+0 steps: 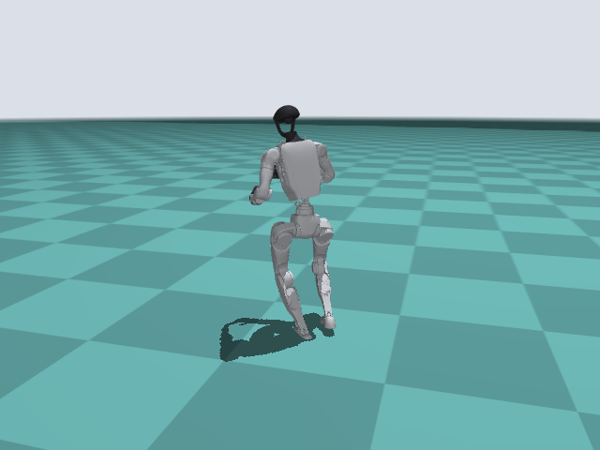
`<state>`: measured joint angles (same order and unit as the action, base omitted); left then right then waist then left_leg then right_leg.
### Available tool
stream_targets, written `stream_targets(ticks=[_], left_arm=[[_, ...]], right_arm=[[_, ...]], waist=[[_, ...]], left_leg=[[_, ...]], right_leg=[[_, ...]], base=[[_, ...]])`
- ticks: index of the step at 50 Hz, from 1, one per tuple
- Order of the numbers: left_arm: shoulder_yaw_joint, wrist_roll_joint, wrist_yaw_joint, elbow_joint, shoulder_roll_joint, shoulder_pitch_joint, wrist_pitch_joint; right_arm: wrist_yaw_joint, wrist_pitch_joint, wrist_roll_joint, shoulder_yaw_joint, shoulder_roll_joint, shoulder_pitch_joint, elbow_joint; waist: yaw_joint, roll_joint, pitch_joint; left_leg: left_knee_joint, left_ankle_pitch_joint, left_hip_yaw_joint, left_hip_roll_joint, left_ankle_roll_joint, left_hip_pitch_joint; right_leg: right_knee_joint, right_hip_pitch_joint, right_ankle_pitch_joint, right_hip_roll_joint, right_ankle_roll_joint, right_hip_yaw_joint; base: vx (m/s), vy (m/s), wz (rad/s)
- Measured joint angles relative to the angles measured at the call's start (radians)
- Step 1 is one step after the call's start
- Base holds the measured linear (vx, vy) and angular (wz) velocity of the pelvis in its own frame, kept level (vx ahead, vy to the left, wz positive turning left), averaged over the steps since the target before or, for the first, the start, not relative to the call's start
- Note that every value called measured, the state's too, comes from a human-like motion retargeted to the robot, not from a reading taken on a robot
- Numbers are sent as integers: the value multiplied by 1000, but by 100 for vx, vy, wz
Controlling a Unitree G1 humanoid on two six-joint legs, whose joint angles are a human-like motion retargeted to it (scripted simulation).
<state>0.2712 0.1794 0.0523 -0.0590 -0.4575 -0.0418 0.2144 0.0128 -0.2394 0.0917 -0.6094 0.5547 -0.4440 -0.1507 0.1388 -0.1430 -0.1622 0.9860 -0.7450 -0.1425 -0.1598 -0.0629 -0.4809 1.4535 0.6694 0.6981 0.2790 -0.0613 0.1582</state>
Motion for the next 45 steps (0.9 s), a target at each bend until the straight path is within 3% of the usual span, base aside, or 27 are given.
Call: stream_targets(ticks=[7, 14, 20, 26, 34, 39, 45], left_arm=[[-27, -1, 14, -3, 10, -53, 7], [-46, -10, 55, -1, 0, -70, 4], [-36, -12, 107, -20, -12, -55, -1], [-19, -14, 139, -51, -15, -27, -1], [-13, -23, 176, -74, -26, 16, -8], [-16, -43, 196, -63, -30, 47, -13], [-19, -72, 209, -33, -28, 84, -17]], right_arm=[[-22, -9, 14, -20, -26, -28, 42], [-58, -10, 22, -13, -26, 7, 67], [-97, -3, 52, -4, -6, 62, 64], [-138, 7, 89, 9, 36, 123, 34], [-200, 22, 126, 31, 95, 210, -11], [-233, 31, 131, 47, 119, 256, -22], [-257, 44, 118, 63, 124, 273, -8]], waist=[[61, -50, 2], [109, -23, 2], [144, 85, 3], [142, 149, -37], [113, 166, -85], [88, 163, -97], [63, 154, -97]], left_leg=[[-1, 43, -23, -35, -24, -27], [94, 68, -16, 29, -7, -99], [283, 148, 56, 166, 78, -233], [448, 404, 123, 220, 203, -371], [554, 603, 163, 202, 318, -477], [579, 671, 141, 195, 325, -496], [609, 680, 141, 206, 325, -488]], right_leg=[[-40, -191, 16, -9, -53, -22], [-224, -292, 110, -128, -41, -36], [-345, -291, 144, -306, 35, -43], [-372, -281, 137, -404, 78, -58], [-379, -288, 122, -433, 105, -89], [-389, -301, 110, -418, 109, -97], [-399, -311, 94, -399, 115, -96]], base=[[-13, -3, -3], [-18, -6, -13], [-26, -8, -37], [-25, -7, -13], [-20, -3, 4], [-15, 3, 22], [-11, -1, 30]])
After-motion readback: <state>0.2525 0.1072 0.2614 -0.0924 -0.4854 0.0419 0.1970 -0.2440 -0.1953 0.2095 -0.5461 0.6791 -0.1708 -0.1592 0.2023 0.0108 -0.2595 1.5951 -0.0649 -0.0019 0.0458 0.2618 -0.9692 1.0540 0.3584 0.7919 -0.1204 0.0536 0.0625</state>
